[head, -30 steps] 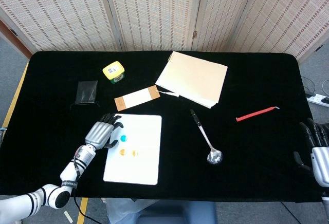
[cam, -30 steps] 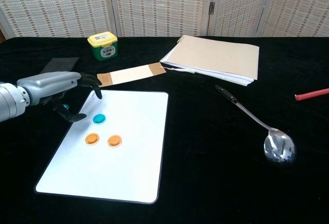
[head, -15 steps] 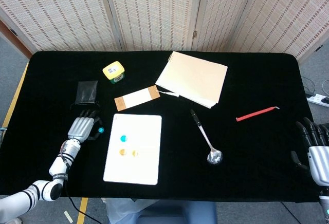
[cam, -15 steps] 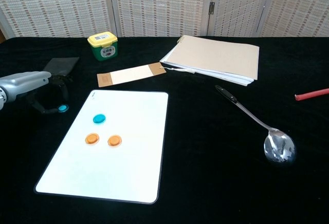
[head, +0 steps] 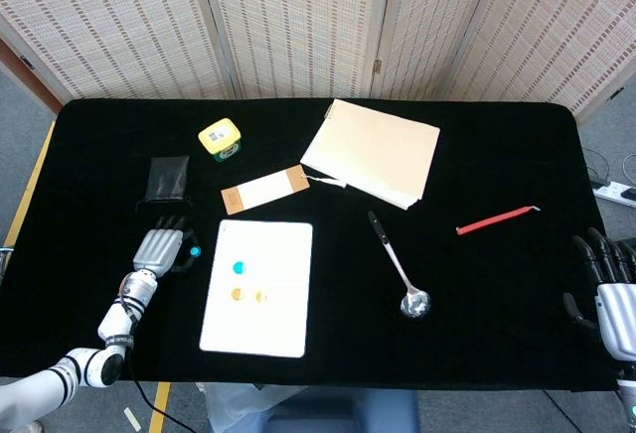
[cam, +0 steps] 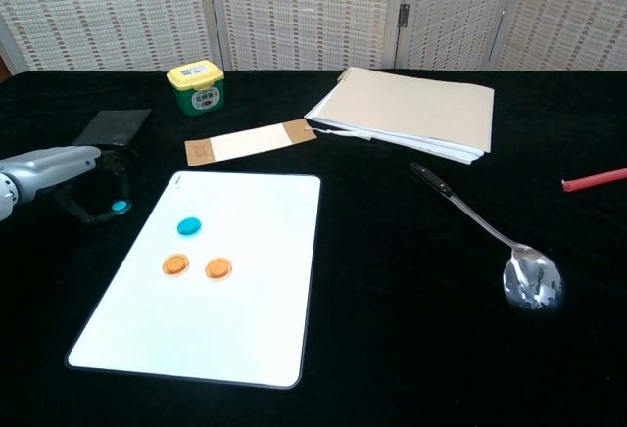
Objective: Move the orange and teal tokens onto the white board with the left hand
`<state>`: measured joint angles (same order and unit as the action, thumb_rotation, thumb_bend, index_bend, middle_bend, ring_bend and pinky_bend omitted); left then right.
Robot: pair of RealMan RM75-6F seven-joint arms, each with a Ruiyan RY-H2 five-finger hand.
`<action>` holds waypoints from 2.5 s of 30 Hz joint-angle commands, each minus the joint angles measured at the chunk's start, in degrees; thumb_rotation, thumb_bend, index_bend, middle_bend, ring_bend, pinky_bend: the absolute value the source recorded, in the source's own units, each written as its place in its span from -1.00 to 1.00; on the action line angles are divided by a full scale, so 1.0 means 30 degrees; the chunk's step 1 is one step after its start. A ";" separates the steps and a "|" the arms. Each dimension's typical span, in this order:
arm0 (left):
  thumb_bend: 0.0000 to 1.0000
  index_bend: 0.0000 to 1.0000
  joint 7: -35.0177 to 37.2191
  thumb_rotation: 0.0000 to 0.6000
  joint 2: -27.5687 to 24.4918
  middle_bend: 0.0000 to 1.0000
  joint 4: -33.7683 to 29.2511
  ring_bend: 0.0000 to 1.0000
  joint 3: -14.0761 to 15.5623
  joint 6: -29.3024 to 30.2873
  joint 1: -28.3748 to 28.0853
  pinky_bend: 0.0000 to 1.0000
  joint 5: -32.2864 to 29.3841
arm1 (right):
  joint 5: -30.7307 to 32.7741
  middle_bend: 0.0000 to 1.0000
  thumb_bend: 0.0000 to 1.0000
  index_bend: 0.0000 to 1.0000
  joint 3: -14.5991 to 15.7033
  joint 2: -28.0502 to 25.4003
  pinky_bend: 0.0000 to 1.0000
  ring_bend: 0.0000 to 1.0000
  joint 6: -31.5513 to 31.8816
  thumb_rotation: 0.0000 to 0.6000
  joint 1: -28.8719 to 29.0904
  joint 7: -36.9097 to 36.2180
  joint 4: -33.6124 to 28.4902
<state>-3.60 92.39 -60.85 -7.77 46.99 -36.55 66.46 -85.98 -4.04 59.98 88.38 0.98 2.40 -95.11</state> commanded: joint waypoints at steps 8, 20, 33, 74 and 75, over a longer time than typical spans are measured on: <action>-0.18 -0.07 0.0319 1.00 0.0299 -0.74 0.0373 -1.00 0.0016 0.0031 0.0032 -1.00 0.0201 | 0.0053 -1.00 -0.14 -1.00 -0.0007 0.0001 -1.00 -1.00 -0.0014 1.00 -0.0011 0.0116 -0.0107; -0.18 0.06 0.0949 1.00 0.0462 -0.70 0.0634 -1.00 -0.0017 0.0383 0.0145 -1.00 0.0691 | 0.0046 -1.00 -0.14 -1.00 -0.0023 -0.0037 -1.00 -1.00 0.0032 1.00 -0.0026 0.0287 -0.0258; -0.18 0.06 0.1239 1.00 -0.0508 -0.69 -0.1028 -1.00 -0.0256 0.0965 0.0221 -1.00 0.1118 | 0.0066 -1.00 -0.14 -1.00 -0.0050 -0.0044 -1.00 -1.00 -0.0011 1.00 0.0006 0.0232 -0.0202; -0.18 -0.04 -0.4088 1.00 0.0245 -0.69 -0.5716 -1.00 -0.0220 -0.0264 -0.2837 -1.00 -0.0447 | 0.0265 -1.00 -0.14 -1.00 -0.0010 -0.0043 -1.00 -1.00 0.0096 1.00 -0.0247 -0.0252 0.0164; -0.18 -0.07 -0.4019 1.00 0.0257 -0.69 -0.5710 -1.00 -0.0228 -0.0281 -0.2845 -1.00 -0.0492 | 0.0259 -1.00 -0.14 -1.00 -0.0012 -0.0046 -1.00 -1.00 0.0107 1.00 -0.0251 -0.0245 0.0152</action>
<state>-15.76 93.11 -78.03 -8.43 46.18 -45.05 65.09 -85.21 -4.08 59.84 88.71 0.23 1.67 -94.66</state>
